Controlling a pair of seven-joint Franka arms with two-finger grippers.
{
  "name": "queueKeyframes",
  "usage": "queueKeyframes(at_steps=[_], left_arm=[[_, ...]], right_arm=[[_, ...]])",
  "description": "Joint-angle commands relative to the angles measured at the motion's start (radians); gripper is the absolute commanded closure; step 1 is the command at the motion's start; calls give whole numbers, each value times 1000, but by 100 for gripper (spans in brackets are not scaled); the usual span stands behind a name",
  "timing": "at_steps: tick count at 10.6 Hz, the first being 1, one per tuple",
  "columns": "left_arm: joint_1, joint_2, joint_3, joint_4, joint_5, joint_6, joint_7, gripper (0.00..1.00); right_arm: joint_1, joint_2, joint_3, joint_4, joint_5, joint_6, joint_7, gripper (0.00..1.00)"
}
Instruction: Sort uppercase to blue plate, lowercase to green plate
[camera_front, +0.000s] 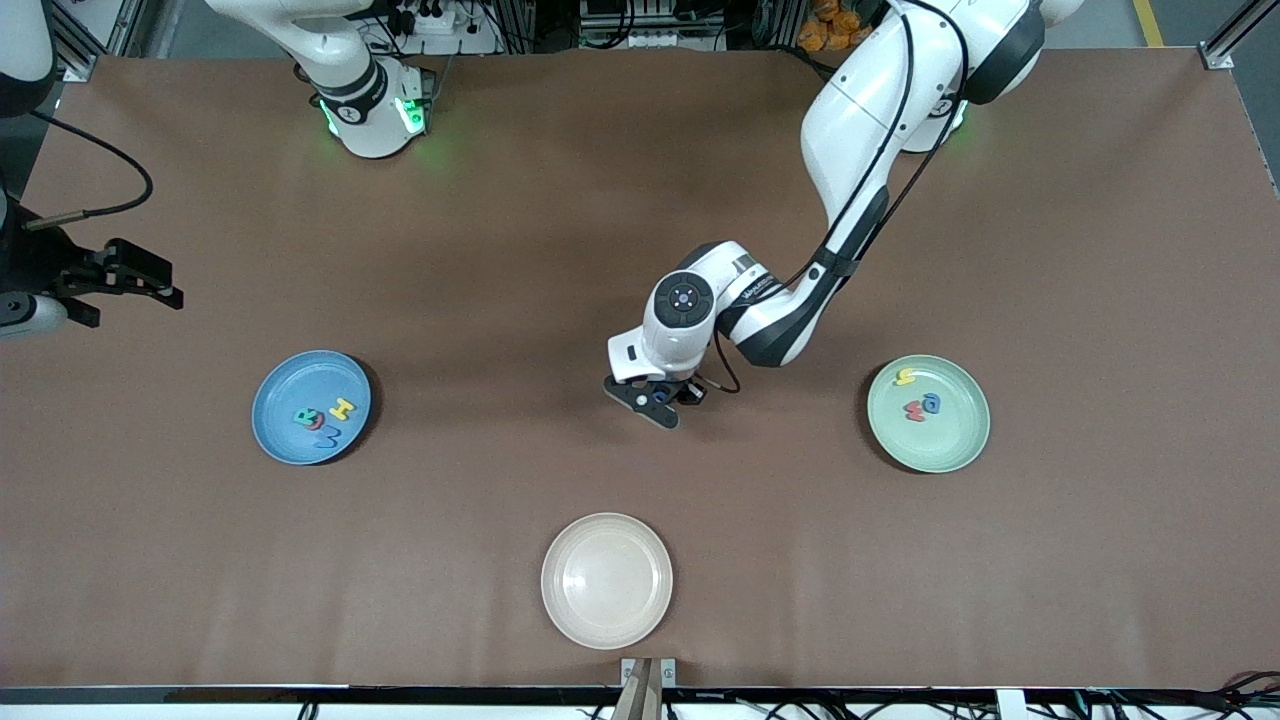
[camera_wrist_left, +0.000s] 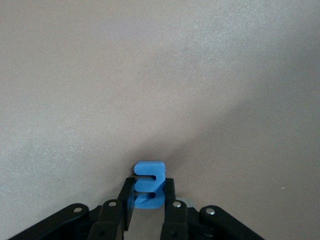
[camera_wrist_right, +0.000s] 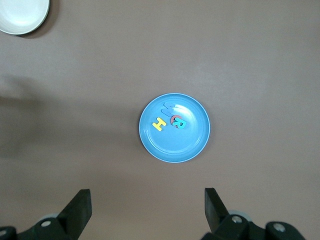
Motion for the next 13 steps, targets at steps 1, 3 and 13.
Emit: queueKeyframes(at_steps=[1, 3, 13], left_arm=[[8, -24, 9, 13, -22, -62, 59, 96], [39, -61, 9, 11, -21, -120, 121, 100], [332, -309, 7, -237, 72, -411, 463, 100]], right_arm=[[-2, -2, 38, 22, 7, -13, 10, 0], [-20, -5, 46, 16, -1, -22, 17, 0], [-21, -48, 37, -22, -51, -59, 16, 0]])
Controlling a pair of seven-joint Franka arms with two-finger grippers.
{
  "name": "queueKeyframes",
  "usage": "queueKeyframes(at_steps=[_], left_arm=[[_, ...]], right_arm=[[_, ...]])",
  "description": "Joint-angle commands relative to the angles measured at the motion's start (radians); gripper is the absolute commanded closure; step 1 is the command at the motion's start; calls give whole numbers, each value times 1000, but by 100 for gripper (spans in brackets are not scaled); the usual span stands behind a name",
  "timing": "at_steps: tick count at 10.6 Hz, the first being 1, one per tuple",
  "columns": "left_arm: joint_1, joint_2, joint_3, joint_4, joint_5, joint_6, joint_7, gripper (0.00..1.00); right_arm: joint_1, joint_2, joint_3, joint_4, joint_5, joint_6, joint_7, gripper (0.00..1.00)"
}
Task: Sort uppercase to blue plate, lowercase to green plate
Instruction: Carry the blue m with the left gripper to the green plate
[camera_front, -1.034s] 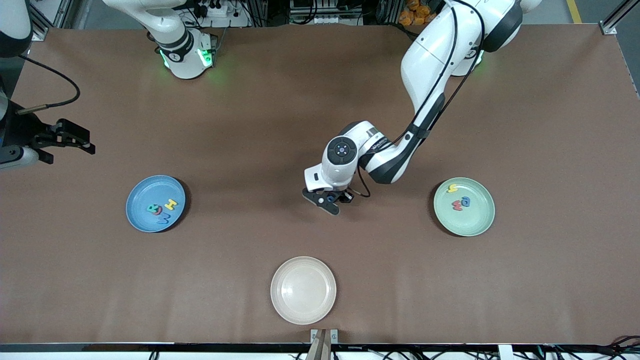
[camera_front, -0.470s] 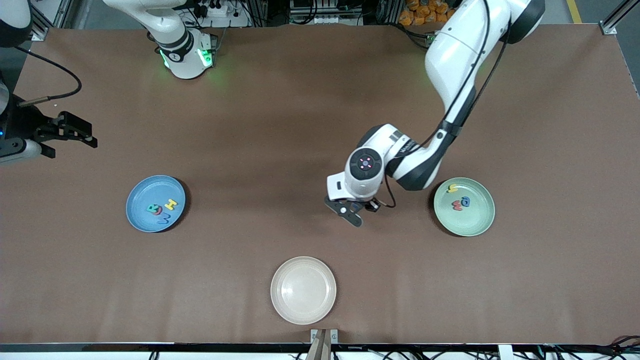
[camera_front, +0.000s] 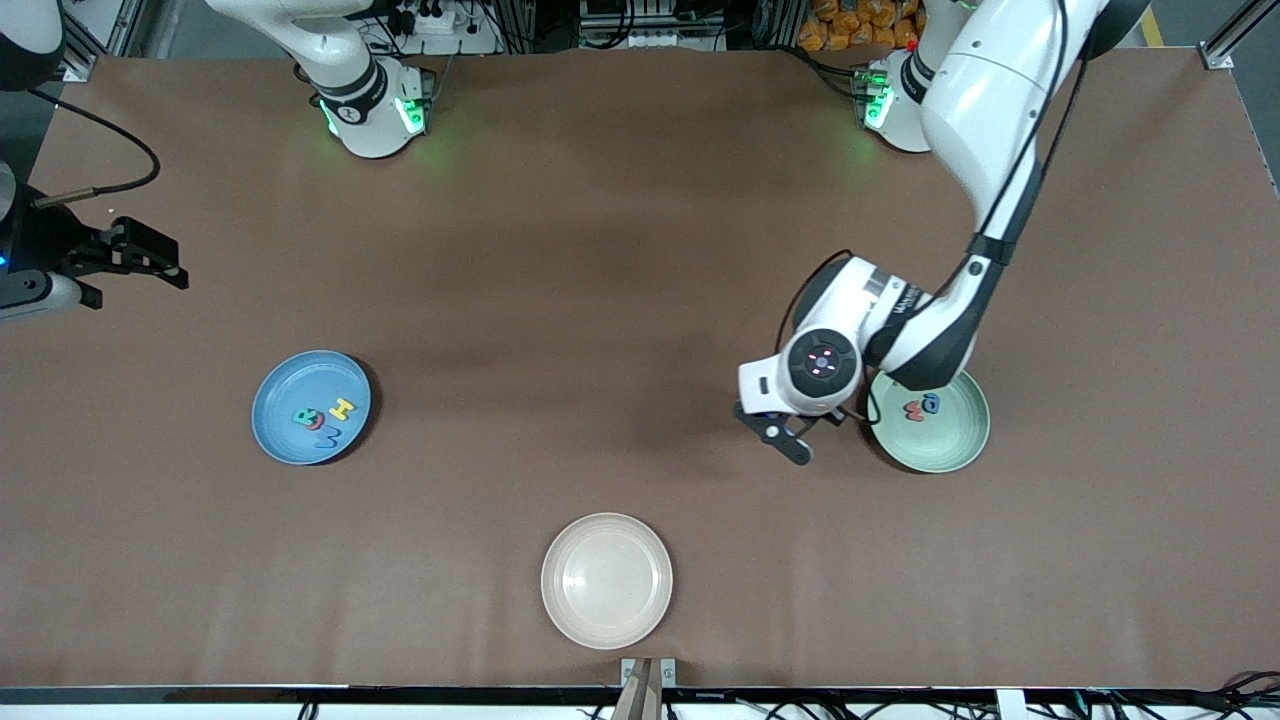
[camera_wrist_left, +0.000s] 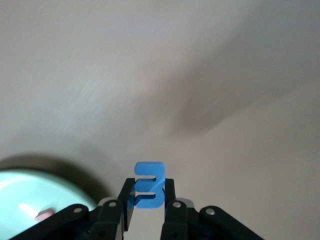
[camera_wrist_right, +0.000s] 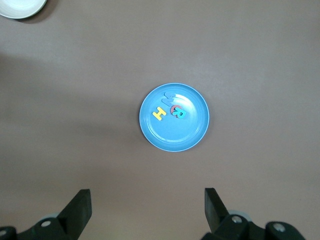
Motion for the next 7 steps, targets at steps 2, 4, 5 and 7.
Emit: queueKeyframes(at_steps=[2, 4, 5, 7], left_arm=[[121, -129, -5, -179, 87, -1, 136, 100], [167, -162, -6, -226, 115, 1, 149, 100], [181, -166, -6, -242, 121, 9, 149, 100], [241, -163, -8, -259, 121, 32, 158, 79]], right_arm=[[-8, -23, 3, -20, -14, -3, 10, 0], [-8, -20, -3, -16, -14, 3, 2, 0], [-7, -20, -2, -18, -14, 4, 4, 0], [0, -20, 1, -18, -12, 3, 9, 0]])
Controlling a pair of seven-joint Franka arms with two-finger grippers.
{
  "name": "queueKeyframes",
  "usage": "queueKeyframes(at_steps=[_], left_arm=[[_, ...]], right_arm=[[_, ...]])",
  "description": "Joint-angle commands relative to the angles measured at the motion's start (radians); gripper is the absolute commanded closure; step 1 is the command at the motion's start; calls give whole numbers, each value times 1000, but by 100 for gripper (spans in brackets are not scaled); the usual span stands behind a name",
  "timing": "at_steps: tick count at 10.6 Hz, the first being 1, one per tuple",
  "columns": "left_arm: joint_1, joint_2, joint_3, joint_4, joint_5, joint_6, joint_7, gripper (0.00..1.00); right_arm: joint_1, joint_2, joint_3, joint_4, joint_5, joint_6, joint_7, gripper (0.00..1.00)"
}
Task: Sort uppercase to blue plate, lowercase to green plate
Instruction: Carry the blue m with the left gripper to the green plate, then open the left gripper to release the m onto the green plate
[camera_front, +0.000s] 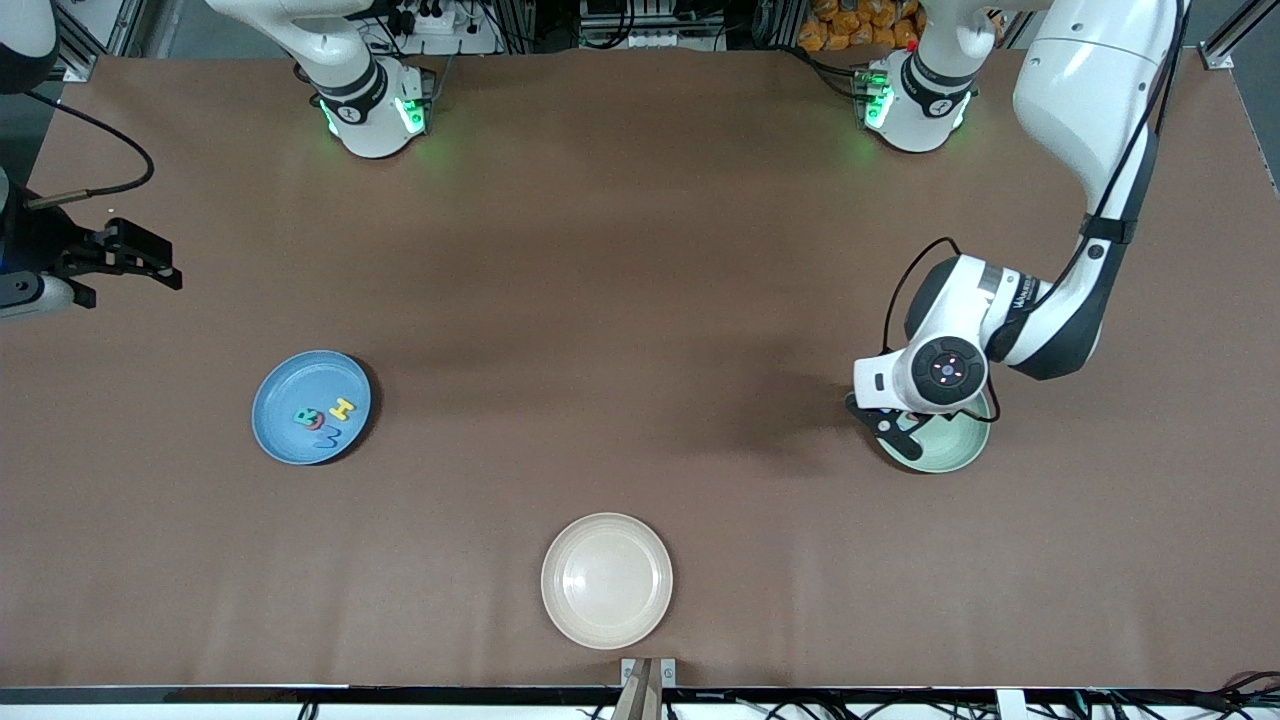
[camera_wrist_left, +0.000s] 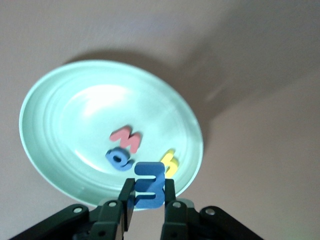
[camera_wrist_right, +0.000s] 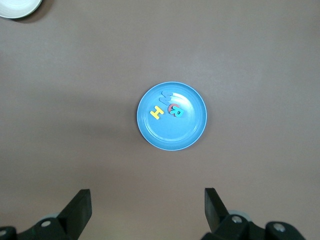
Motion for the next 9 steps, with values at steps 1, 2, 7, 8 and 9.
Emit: queueKeyframes(at_steps=[1, 2, 7, 8, 9], left_arm=[[69, -35, -10, -59, 26, 36, 25, 66], [89, -44, -12, -60, 25, 36, 25, 58], [143, -109, -12, -28, -61, 32, 74, 33], [141, -123, -6, -5, -91, 27, 71, 31], [139, -144, 8, 9, -119, 24, 60, 30]], right_arm=[[1, -20, 8, -15, -9, -4, 10, 0], [7, -21, 8, -16, -9, -5, 7, 0], [-1, -21, 8, -13, -4, -7, 3, 0], [-1, -24, 8, -10, -3, -10, 7, 0], [-1, -24, 6, -10, -1, -10, 9, 0]])
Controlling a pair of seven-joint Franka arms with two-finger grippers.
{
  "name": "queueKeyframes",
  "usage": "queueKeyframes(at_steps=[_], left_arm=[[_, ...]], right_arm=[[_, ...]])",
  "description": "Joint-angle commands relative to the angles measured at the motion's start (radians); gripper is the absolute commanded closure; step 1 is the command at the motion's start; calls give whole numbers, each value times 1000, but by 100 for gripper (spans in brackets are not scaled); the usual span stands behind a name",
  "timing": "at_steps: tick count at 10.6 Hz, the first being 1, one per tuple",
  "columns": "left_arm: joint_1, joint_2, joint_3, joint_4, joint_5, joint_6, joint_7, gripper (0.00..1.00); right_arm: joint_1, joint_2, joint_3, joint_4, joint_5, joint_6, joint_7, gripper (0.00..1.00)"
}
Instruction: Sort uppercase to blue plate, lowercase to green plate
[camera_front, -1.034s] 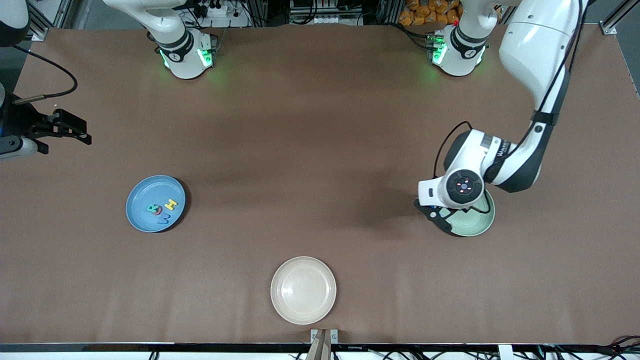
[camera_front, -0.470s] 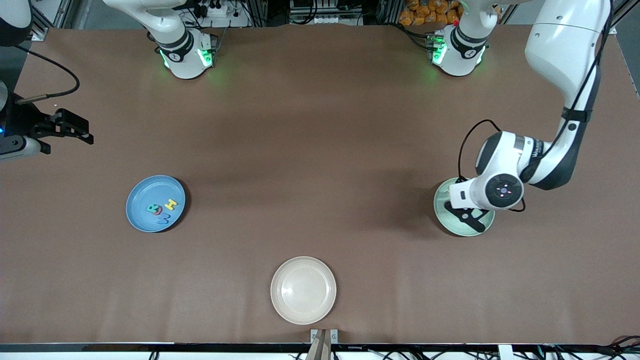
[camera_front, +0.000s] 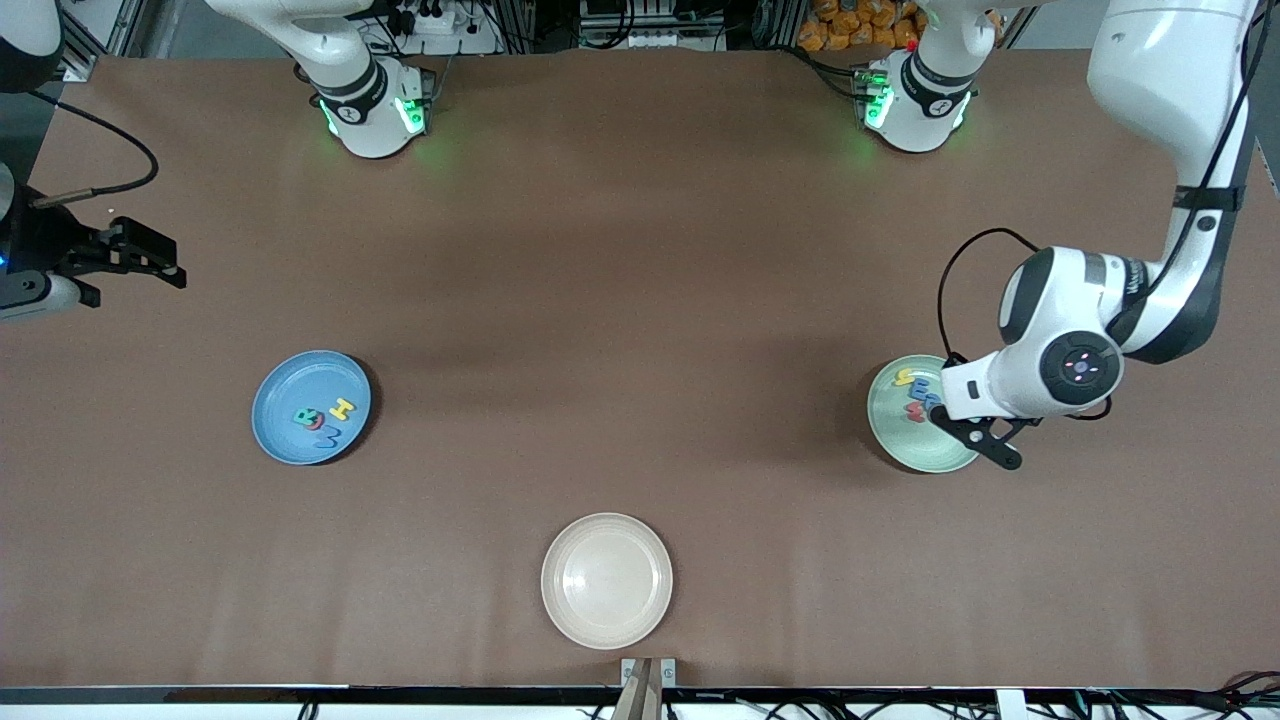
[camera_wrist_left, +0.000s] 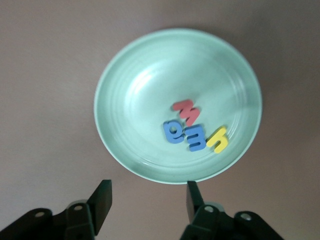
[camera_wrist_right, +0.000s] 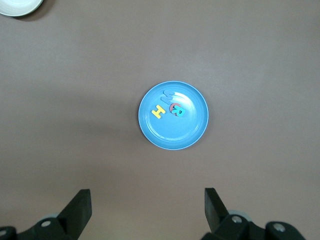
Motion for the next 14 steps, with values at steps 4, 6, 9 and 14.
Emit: queueKeyframes(at_steps=[4, 6, 9, 14], left_arm=[[-79, -138, 213, 32, -235, -4, 0, 4], [-125, -187, 265, 39, -250, -6, -8, 0], [-208, -244, 269, 55, -239, -50, -361, 0], [-210, -261, 274, 199, -239, -208, -404, 0]], right_arm=[[-6, -26, 0, -6, 0, -14, 4, 0], [-13, -26, -1, 17, -1, -37, 4, 0], [-31, -23, -1, 17, 0, -31, 4, 0], [-31, -16, 3, 53, 29, -26, 6, 0]])
